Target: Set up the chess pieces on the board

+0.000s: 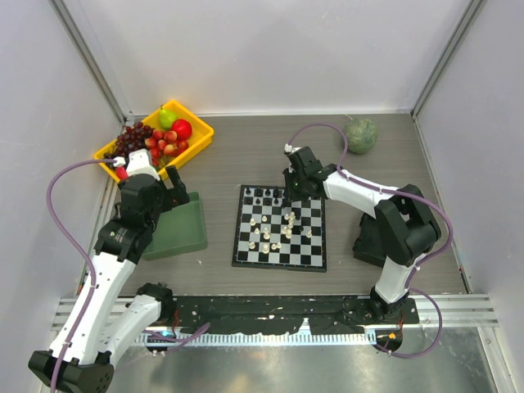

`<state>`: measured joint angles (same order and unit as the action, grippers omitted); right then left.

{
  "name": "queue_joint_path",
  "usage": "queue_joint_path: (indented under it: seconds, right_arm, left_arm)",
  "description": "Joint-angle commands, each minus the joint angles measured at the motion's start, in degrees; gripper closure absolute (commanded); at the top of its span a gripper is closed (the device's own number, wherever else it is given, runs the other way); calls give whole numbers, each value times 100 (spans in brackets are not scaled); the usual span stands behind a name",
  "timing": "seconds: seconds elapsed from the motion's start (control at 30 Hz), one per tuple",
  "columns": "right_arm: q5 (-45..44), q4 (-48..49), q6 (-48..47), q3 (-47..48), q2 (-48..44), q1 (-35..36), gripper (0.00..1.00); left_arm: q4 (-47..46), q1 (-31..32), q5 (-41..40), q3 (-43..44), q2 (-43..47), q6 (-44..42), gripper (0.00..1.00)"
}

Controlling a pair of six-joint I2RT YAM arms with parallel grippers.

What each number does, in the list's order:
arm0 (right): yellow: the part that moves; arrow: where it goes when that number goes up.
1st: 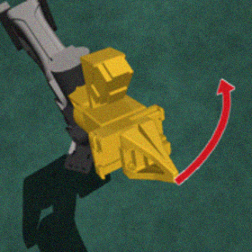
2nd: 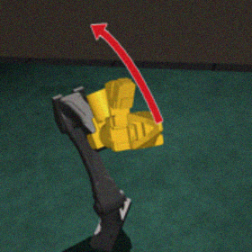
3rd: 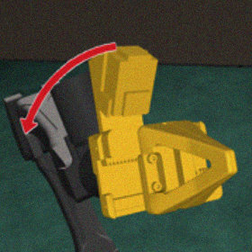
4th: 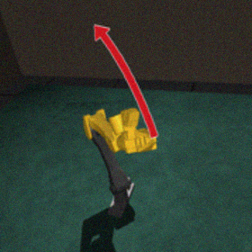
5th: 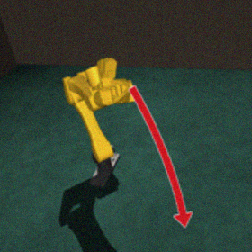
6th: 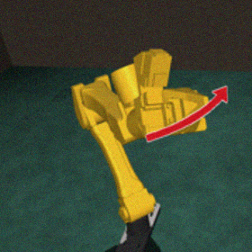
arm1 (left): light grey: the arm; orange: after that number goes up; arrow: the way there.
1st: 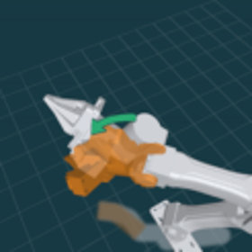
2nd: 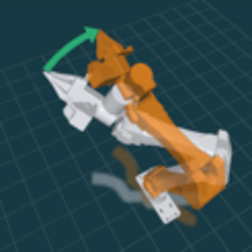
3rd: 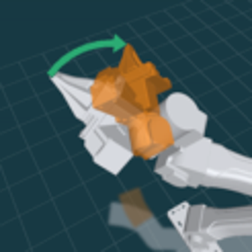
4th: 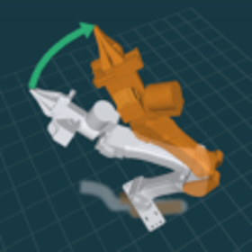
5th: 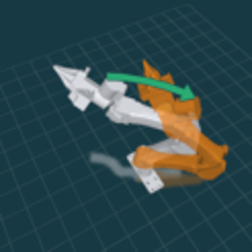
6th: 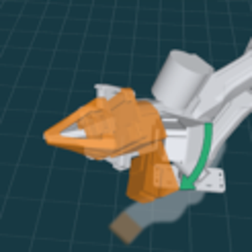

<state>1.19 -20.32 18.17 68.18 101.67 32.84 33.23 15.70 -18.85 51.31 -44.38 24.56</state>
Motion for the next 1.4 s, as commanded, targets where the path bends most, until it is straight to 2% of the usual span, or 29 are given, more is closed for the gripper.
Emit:
queue_joint_path:
  seconds: [0.0, 0.1, 0.23, 0.43, 0.97, 1.37]
  right_arm:
    - [-40, 37, -42, 195, -15, 29, 86]
    - [-145, 10, -77, 195, -77, 38, 92]
    - [-593, -34, -130, 204, -217, 3, 93]
    - [-761, -34, -130, 187, -306, -76, 93]
    - [-831, 247, 11, 327, -15, -340, 92]
    - [-559, 406, 46, 292, 81, -384, 91]
  left_arm:
    - [-212, -41, 31, -16, 44, -56, 0]
    - [-203, -41, 22, -16, 52, -65, 0]
    - [-186, -59, 4, -16, 78, -74, 0]
    - [-186, -85, 13, -60, 96, -74, 0]
    - [-203, -147, 39, -86, 114, -91, 0]
    - [-203, -191, 75, -104, 105, -91, 0]
